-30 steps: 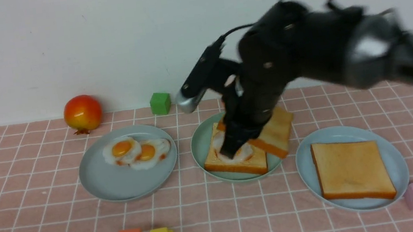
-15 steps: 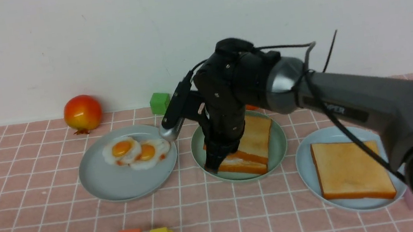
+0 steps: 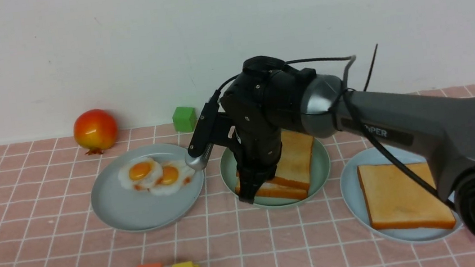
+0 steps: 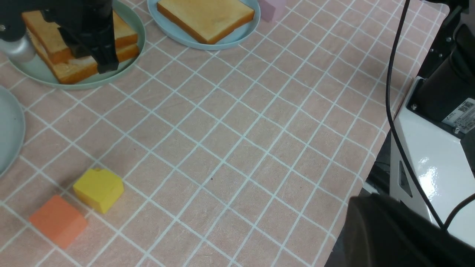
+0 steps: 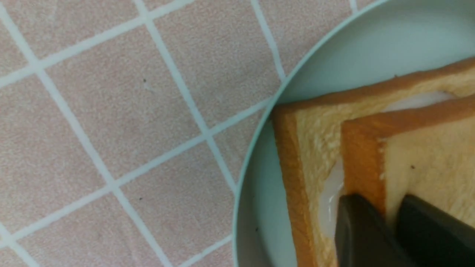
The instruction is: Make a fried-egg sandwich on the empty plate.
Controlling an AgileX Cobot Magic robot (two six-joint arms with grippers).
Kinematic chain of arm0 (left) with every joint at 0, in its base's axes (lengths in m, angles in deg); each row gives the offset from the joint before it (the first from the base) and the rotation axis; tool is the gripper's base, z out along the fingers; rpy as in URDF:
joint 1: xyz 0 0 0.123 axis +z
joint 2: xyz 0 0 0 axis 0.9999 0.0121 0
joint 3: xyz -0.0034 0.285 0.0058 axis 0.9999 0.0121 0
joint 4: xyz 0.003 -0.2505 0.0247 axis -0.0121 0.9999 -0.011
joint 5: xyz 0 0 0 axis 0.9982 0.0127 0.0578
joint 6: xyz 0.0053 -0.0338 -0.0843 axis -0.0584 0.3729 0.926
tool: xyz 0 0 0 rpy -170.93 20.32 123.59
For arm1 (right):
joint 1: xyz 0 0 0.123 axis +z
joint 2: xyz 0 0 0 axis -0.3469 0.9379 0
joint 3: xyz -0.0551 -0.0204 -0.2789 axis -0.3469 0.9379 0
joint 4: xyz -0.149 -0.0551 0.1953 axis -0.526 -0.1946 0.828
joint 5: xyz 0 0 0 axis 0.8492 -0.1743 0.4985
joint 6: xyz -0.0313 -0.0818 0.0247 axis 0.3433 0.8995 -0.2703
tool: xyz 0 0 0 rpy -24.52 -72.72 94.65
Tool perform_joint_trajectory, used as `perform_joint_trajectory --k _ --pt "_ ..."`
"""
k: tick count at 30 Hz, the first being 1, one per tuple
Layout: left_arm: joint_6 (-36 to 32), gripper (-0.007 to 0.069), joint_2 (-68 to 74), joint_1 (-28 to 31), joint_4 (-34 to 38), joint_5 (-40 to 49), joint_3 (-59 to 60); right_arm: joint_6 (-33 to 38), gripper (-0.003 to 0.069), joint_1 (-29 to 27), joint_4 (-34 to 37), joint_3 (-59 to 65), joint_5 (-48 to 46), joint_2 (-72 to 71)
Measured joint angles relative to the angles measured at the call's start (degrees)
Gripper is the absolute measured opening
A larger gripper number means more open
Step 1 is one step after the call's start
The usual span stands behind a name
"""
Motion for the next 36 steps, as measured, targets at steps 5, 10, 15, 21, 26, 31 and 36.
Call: perform_joint_trajectory --k 5,10,15,21,26,31,36 --pt "0.0 0.0012 0.0 0.0 0.0 0.05 0.0 -3.23 0.0405 0.52 -0.14 -1.91 -3.91 -0.58" --pt "-0.2 0.0012 0.0 0.0 -0.06 -0.14 0.0 -6.5 0.0533 2.63 0.05 -4.39 -11.05 -6.55" --pt "-2.44 0.0012 -1.0 0.0 0.13 -2.58 1.28 -16.2 0.0447 4.3 2.7 -3.49 -15.5 -17.87" --pt "-2.44 0.0012 -9.34 0.0 2.38 -12.13 10.49 -23.39 0.0216 4.29 7.75 8.05 -16.16 -30.37" --pt "-2.44 0.0012 -19.04 0.0 4.4 -22.61 20.15 -31.25 0.0004 4.29 9.75 24.05 -16.55 -43.22" --pt "-2.44 0.0012 -21.17 0.0 4.96 -28.23 25.06 -33.95 -0.0006 4.29 11.99 35.13 -16.85 -52.4" --pt "-2.44 0.0012 -21.21 0.0 5.03 -28.12 27.39 -34.01 -0.0006 4.29 14.7 36.91 -16.93 -55.94"
